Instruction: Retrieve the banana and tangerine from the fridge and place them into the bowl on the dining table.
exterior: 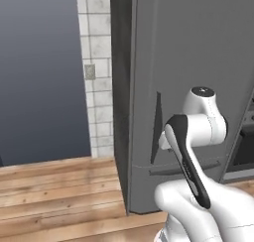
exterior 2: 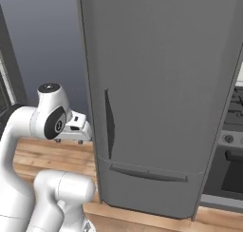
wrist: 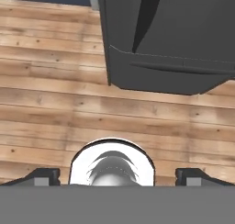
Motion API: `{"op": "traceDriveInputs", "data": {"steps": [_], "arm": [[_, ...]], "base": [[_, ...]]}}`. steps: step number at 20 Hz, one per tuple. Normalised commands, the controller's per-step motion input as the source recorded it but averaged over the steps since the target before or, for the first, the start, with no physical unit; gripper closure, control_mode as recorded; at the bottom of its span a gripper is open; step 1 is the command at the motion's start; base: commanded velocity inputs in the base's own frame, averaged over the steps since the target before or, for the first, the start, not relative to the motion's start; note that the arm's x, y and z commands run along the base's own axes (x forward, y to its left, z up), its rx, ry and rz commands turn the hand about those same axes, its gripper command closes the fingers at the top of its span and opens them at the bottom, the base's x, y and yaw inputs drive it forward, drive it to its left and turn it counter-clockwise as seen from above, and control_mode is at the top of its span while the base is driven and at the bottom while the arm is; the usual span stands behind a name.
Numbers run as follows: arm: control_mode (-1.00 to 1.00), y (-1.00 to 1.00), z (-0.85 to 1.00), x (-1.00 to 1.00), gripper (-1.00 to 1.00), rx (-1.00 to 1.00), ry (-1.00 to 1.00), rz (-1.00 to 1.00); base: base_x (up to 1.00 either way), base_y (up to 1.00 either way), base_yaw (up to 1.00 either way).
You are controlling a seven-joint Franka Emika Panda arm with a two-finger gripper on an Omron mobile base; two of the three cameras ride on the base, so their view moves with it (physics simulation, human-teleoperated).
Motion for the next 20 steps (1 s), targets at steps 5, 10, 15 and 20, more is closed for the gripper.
{"op": "traceDriveInputs", "data": {"steps": [5, 10, 15, 20], "arm": [[1.0, 0.0, 0.0, 0.0, -1.0, 0.0, 0.0, 0.0], [1.0, 0.0, 0.0, 0.0, -1.0, 0.0, 0.0, 0.0], [1.0, 0.0, 0.0, 0.0, -1.0, 0.0, 0.0, 0.0], [-1.0, 0.15, 0.0, 0.0, -1.0, 0.0, -0.06, 0.0]], "base": [[-0.45, 0.24, 0.0], [-0.29, 0.25, 0.0], [-0.16, 0.25, 0.0], [-0.02, 0.1, 0.0]]}}
